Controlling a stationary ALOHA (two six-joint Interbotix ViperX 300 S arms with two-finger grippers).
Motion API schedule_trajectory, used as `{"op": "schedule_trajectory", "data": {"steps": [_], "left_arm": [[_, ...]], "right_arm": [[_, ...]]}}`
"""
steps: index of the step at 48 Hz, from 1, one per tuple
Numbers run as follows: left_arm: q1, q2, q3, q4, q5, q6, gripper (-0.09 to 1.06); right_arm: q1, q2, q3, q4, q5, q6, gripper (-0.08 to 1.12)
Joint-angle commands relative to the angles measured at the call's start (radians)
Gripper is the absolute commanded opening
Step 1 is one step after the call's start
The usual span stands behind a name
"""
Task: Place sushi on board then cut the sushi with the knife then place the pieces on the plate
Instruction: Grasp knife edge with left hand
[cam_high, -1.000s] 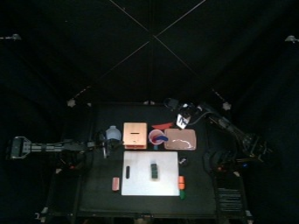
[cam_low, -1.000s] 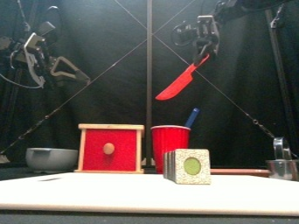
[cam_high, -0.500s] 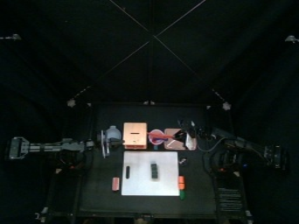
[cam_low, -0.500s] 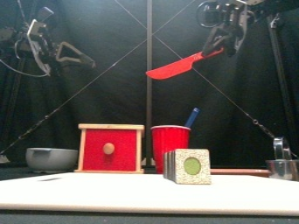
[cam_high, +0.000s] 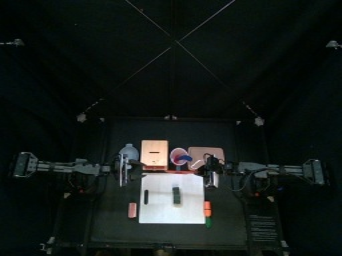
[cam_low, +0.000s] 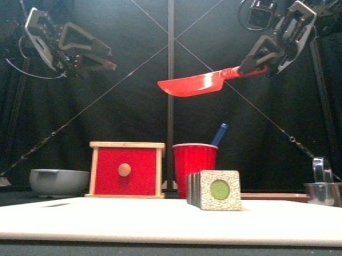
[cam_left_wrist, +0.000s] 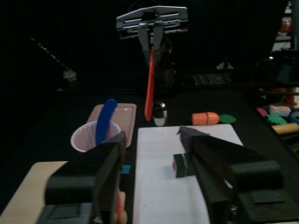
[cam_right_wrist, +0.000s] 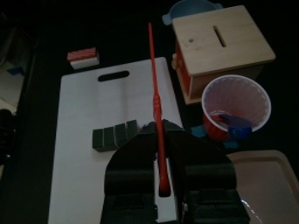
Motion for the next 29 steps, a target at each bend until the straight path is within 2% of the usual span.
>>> {"op": "schedule_trajectory", "data": {"steps": [1, 11, 16, 22, 29], "left_arm": [[-0.026, 0.044, -0.04, 0.005, -0.009, 0.0, 0.97], [-0.074, 0.135, -0.058, 0.0, -0.009, -0.005, 1.01], [-0.08, 0.173, -0.071, -0.012, -0.009, -0.005, 1.0], [-0.081, 0.227, -0.098, -0.043, -0.009, -0.002, 1.0], [-0.081, 0.308, -0.144, -0.046, -0.009, 0.009, 1.0]], "right_arm": [[0.054, 0.038, -0.003, -0.057, -0.046, 0.005, 0.39], [0.072, 0.106, 0.028, -0.118, -0.126, 0.005, 0.39], [0.067, 0.117, 0.054, -0.12, -0.178, 0.006, 0.39], [0.064, 0.121, 0.091, -0.103, -0.264, 0.008, 0.39], [0.063, 0.123, 0.127, -0.04, -0.353, 0.006, 0.39]]}}
